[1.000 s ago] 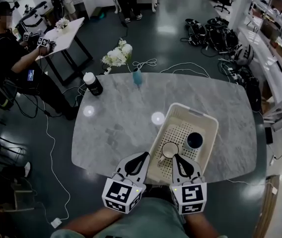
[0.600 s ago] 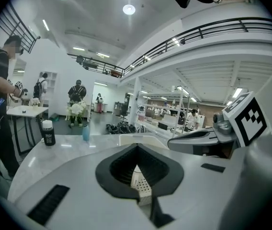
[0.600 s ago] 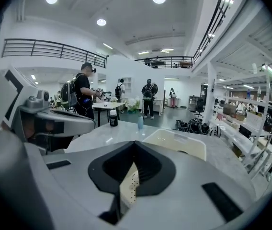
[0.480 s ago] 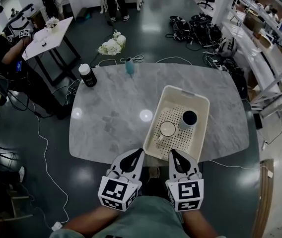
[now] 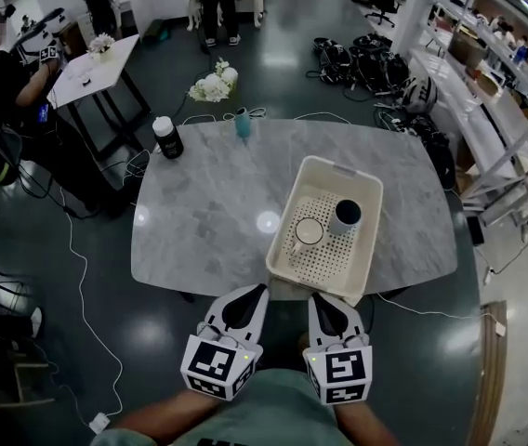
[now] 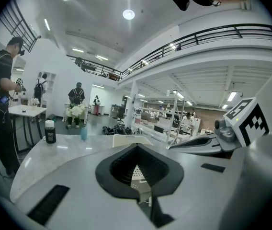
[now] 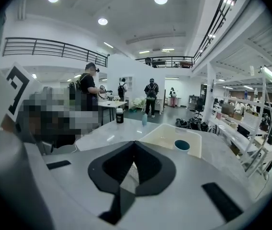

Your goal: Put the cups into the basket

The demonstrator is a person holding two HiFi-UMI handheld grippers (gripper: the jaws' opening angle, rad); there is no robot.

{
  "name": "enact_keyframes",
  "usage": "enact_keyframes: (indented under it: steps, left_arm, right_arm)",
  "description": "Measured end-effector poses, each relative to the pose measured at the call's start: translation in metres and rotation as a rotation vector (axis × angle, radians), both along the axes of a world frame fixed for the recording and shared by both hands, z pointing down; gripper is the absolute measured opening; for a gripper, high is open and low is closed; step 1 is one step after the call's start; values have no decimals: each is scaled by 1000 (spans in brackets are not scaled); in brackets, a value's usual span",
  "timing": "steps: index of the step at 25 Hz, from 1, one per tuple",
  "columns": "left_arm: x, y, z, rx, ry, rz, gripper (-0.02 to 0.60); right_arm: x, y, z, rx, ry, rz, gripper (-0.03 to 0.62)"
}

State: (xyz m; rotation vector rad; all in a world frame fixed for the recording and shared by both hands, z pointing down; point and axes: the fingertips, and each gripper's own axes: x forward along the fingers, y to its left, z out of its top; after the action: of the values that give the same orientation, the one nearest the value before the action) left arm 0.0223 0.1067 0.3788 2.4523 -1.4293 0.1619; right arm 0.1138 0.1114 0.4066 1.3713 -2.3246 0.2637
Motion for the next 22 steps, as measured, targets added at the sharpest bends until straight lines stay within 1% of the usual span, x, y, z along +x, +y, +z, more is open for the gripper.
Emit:
enact_keyframes:
  steps: [5, 8, 11, 14, 18, 22]
  left_arm:
    - [16, 7, -5, 5, -24, -27, 8]
    - [30, 7, -9, 14, -48, -42, 8]
    - [44, 4, -11, 26, -65, -60, 8]
    - [52, 3, -7, 20, -75, -86, 7]
    - [55, 3, -1, 0, -72, -121, 7]
    - [61, 5, 3, -11, -67, -132, 8]
  right_arm:
    - [4, 7, -1, -2, -14, -67, 14]
    - [14, 7, -5, 14, -13, -96, 14]
    - [33, 1, -7, 24, -18, -98, 14]
    - [47, -3, -6, 22, -30, -103, 14]
    - [55, -4, -1, 4, -32, -123, 12]
    - [62, -2, 5, -15, -30, -127, 12]
